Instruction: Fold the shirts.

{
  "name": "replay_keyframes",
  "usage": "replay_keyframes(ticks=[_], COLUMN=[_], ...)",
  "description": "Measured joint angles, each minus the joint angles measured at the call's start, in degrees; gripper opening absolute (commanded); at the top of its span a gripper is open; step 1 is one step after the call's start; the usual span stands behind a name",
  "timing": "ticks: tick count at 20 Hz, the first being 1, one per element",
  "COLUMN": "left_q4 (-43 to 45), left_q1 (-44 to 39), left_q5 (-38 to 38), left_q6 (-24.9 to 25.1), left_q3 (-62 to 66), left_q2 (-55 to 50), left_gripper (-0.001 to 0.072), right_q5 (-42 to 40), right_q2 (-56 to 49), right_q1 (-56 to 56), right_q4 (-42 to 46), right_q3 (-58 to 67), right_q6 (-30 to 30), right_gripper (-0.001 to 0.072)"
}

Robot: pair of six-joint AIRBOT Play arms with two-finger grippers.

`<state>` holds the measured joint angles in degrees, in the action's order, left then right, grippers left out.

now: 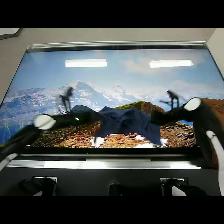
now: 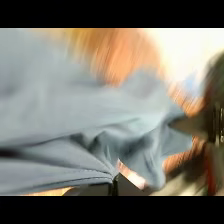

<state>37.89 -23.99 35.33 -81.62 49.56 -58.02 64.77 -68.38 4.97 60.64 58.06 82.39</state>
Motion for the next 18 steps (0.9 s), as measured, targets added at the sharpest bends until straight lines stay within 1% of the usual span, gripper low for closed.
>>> replay_keyframes(ticks=[2, 5, 8, 10, 12, 14, 16, 18], left_q4=[2.86, 5.16, 5.9, 6.21, 6.6, 6.91, 8.17, 9.14], left_q1=[8.15, 24.35, 39.89, 47.74, 52.57, 55.08, 56.37, 57.0], left_q5=[0.72, 0.9, 4.37, 7.76, 10.25, 11.69, 13.84, 16.57], left_q6=[-0.09, -1.38, -4.31, -5.99, -7.13, -7.43, -7.32, -6.75], left_q3=[6.23, 19.74, 31.47, 36.63, 39.78, 41.53, 41.86, 39.76], left_q2=[8.28, 18.56, 24.76, 26.93, 28.22, 28.65, 27.93, 26.27], left_gripper=[0.0023, 0.0023, 0.0023, 0.0023, 0.0024, 0.0024, 0.0025, 0.0026], right_q5=[-2.19, -7.06, -9.9, -10.97, -10.43, -7.98, -1.66, 7.98], right_q2=[7.41, 19.34, 29.22, 33.31, 35.58, 36.63, 35.63, 32.3], right_q1=[1.73, 3.8, 4.57, 4.81, 4.96, 5.05, 5.07, 5.07], right_q4=[0.57, 5.16, 9.53, 11.28, 12.48, 13.4, 14.29, 14.69], right_q3=[7.93, 20.04, 28.04, 30.75, 32.11, 32.92, 33.22, 33.03], right_q6=[0.52, 1.88, 5.95, 8.85, 11.28, 12.76, 13.6, 13.9], right_gripper=[0.0043, 0.0042, 0.0043, 0.0043, 0.0043, 0.0043, 0.0043, 0.0043])
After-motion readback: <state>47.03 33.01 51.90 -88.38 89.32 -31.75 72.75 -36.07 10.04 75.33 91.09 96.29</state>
